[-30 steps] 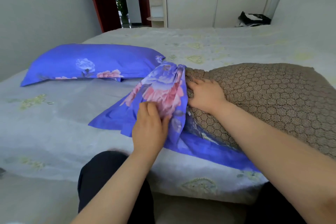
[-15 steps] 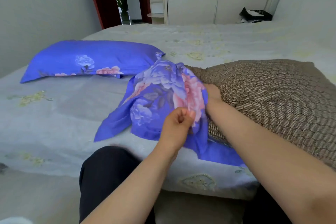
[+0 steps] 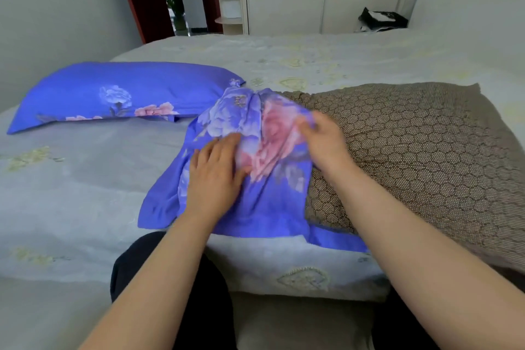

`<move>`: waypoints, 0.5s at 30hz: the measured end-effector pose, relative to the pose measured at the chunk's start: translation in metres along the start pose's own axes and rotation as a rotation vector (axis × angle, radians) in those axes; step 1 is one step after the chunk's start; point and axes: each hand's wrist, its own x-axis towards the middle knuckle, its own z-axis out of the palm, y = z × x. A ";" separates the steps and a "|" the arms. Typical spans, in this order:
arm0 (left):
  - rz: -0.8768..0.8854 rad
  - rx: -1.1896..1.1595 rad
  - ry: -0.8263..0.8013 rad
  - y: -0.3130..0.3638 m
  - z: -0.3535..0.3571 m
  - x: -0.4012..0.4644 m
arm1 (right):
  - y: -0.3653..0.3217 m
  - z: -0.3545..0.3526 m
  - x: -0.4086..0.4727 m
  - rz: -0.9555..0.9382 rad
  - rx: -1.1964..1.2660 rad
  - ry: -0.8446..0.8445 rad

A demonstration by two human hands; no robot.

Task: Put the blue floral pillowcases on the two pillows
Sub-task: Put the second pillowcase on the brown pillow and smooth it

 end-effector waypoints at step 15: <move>0.110 0.084 -0.422 0.006 -0.027 0.010 | -0.059 -0.016 0.043 -0.144 -0.853 0.149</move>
